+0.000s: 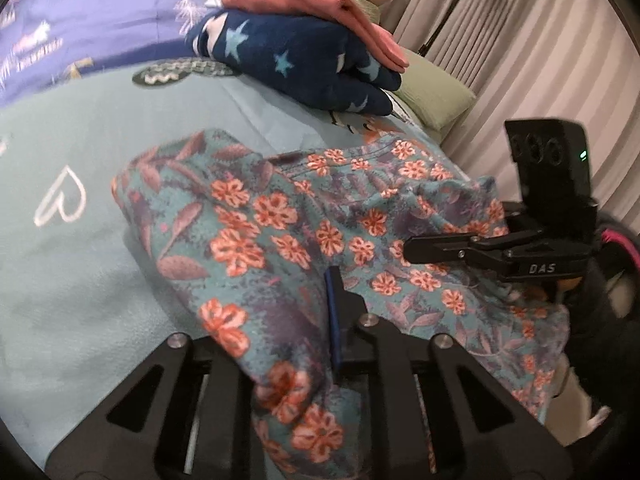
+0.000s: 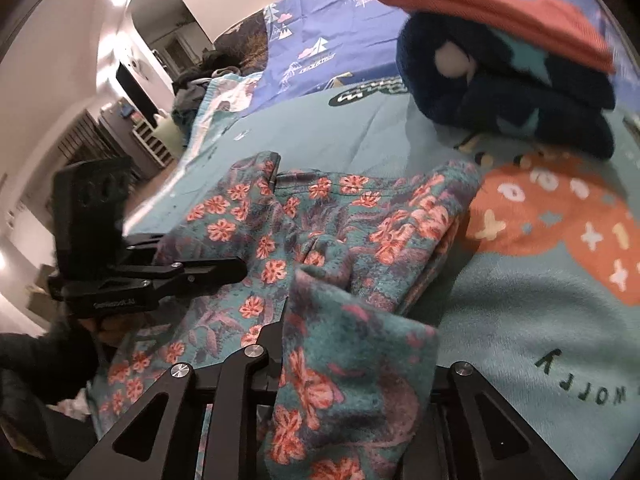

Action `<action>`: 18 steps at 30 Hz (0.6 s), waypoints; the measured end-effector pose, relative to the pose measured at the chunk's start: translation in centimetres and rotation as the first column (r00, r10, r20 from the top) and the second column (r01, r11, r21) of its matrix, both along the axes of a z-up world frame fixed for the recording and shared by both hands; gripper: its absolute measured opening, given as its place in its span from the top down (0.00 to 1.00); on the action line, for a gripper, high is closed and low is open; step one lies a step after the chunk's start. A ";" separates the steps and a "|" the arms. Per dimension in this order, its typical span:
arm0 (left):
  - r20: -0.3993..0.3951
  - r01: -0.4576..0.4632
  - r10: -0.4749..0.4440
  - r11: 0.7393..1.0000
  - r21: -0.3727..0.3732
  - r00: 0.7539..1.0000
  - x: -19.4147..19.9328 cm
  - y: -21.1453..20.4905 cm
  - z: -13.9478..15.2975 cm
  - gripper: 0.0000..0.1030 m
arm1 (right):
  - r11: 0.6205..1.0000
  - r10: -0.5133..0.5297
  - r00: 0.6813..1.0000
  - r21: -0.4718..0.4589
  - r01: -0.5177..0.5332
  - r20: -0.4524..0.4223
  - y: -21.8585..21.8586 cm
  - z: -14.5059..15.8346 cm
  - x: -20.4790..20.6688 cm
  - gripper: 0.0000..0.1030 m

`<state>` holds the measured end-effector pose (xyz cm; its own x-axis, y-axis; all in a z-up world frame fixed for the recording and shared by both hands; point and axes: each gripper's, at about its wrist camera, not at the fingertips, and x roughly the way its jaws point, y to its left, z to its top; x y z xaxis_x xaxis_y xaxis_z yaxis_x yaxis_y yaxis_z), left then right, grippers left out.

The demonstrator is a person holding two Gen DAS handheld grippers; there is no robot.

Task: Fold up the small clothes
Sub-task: 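Lift the folded shirt off the bed with both tools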

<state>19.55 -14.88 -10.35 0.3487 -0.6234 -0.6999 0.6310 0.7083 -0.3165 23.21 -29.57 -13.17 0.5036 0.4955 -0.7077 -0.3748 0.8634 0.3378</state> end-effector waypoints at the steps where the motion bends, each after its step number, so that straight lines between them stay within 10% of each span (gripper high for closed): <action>1: 0.024 -0.003 0.002 1.000 0.016 1.000 -0.3 -0.1 0.3 0.85 | 1.000 -0.006 1.000 -0.013 0.007 0.009 0.1 0.2 -0.3 0.82; 18: 0.287 -0.025 0.032 0.999 -0.028 0.958 -7.2 0.9 9.9 0.88 | 0.963 -0.145 0.930 -0.169 0.211 0.337 3.3 10.5 -10.2 0.84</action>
